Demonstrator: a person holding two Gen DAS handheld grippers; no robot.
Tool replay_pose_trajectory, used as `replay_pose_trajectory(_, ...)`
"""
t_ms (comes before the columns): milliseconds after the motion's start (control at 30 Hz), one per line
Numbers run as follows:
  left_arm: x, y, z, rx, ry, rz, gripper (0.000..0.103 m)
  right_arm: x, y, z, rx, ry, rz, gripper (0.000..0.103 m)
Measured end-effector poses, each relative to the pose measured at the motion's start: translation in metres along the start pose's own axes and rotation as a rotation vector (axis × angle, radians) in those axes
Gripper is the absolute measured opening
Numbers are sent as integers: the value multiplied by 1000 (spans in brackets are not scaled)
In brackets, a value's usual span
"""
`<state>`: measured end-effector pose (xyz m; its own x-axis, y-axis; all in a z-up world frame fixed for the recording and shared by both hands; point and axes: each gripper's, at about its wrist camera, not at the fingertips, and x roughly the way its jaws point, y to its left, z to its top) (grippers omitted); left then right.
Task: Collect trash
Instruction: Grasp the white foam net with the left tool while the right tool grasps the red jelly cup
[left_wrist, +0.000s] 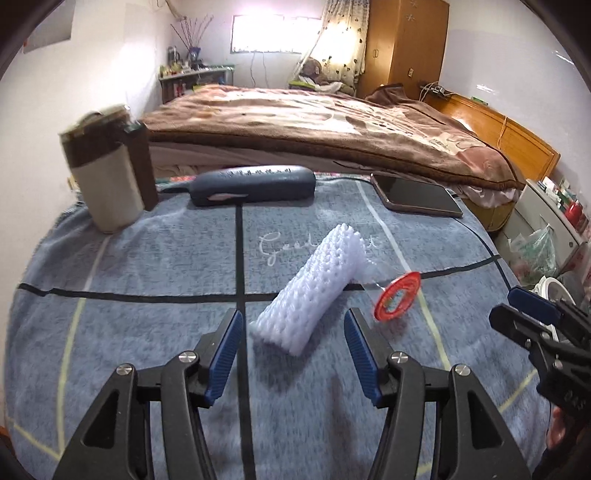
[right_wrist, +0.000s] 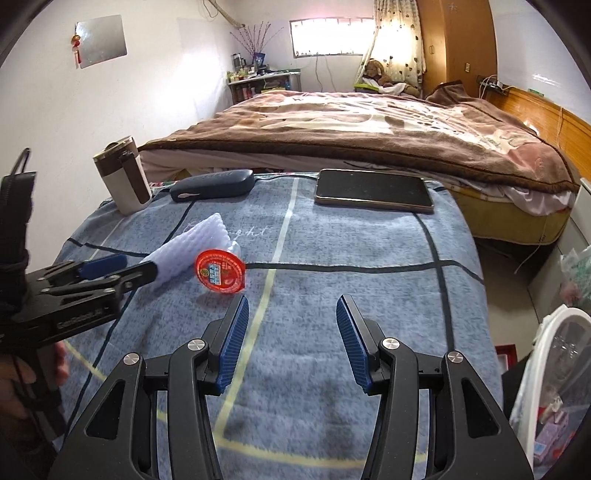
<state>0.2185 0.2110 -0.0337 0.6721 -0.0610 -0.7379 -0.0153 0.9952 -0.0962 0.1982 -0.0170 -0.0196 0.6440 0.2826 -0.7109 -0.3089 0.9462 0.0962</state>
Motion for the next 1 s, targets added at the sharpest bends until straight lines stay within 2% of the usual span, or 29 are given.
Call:
replay_pose_trajectory(200, 16, -4, 9, 57, 19, -16, 59, 8, 7, 5, -18, 2, 4, 52)
replay_pose_trajectory(333, 23, -6, 11, 57, 35, -45, 59, 13, 9, 9, -20, 2, 7, 52)
replay_pose_trajectory(367, 24, -8, 11, 67, 29, -40, 56, 14, 10, 9, -21, 3, 7, 52)
replay_pose_trajectory(400, 25, -8, 10, 75, 30, -28, 45, 15, 11, 10, -23, 3, 7, 52)
replay_pose_trajectory(467, 27, -4, 8, 64, 48, -16, 34, 18, 14, 10, -27, 7, 13, 52)
replay_pose_trajectory(567, 23, 6, 5, 24, 44, -24, 26, 21, 19, 11, -34, 8, 22, 52)
replay_pose_trajectory(667, 16, 15, 2, -2, 33, 0, 25, 25, 25, 13, -42, 11, 29, 52)
replay_pose_trajectory(800, 6, 29, -2, -69, 14, -10, 25, 29, 31, 15, -36, 14, 68, 52)
replay_pose_trajectory(900, -3, 36, -5, -91, -8, 24, 25, 33, 36, 16, -33, 10, 97, 52)
replay_pose_trajectory(933, -6, 39, -7, -106, -11, 12, 25, 35, 39, 16, -38, 10, 100, 52)
replay_pose_trajectory(1000, -10, 41, -9, -118, -17, 6, 25, 38, 44, 18, -49, 9, 90, 58)
